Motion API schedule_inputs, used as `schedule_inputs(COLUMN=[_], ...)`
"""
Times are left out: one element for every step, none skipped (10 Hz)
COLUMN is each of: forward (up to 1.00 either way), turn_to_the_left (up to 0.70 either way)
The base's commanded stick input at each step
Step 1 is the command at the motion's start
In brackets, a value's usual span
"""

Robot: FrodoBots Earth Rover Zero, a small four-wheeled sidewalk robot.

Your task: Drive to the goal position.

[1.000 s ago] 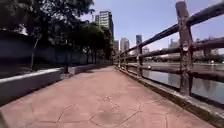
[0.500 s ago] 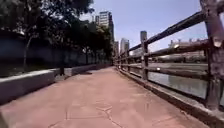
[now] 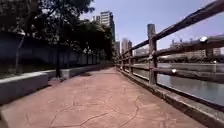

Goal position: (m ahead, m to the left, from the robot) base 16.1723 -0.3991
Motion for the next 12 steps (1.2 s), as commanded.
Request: schedule_inputs(forward=[1.0,1.0,1.0,1.0,1.0,1.0,1.0,1.0,1.0,1.0,1.0,1.0], turn_to_the_left=[0.01,0.01,0.01,0.01,0.01,0.01,0.01,0.01,0.01,0.01,0.01,0.01])
